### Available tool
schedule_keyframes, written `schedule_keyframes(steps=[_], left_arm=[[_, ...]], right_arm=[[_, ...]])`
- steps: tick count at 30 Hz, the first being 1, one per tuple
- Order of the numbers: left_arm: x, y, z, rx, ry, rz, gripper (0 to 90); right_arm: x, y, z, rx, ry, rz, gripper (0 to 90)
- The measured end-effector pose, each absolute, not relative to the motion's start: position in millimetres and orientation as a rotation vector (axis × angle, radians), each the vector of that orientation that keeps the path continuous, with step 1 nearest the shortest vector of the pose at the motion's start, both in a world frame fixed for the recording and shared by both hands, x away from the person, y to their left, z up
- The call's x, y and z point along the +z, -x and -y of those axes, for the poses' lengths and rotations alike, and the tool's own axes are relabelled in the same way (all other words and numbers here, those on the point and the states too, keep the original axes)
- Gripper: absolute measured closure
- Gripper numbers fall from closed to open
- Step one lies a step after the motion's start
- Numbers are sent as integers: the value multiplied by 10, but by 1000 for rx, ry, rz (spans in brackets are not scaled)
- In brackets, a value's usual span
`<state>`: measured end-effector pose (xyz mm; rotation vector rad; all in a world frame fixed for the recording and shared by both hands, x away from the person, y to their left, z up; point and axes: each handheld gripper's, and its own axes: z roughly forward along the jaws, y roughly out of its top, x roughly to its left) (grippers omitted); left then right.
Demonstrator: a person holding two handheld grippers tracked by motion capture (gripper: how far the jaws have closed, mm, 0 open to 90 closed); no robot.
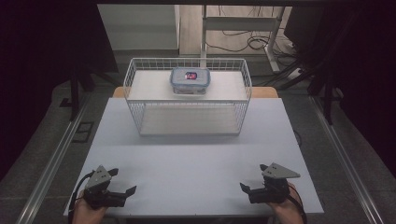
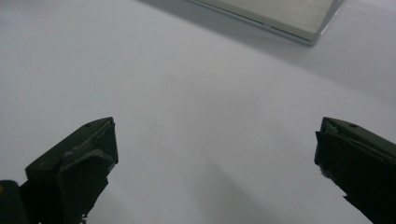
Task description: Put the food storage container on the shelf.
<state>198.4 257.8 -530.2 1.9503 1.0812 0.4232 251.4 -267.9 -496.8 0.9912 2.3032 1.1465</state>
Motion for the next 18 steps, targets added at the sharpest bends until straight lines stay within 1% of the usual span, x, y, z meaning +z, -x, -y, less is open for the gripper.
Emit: schedule_keyframes(steps=[4, 12, 18], left_arm=[[-5334, -1968, -2609, 408, -1953, -1094, 27], [-5452, -1986, -2649, 318, -1994, -1142, 16], [-5473, -1998, -2625, 302, -2022, -1144, 13]], right_arm=[[-5011, -2488, 2755, 1111, -1026, -2306, 0], [-5097, -2469, 2842, 1033, -1090, -2351, 0], [-5124, -2477, 2852, 1010, -1112, -2369, 0]])
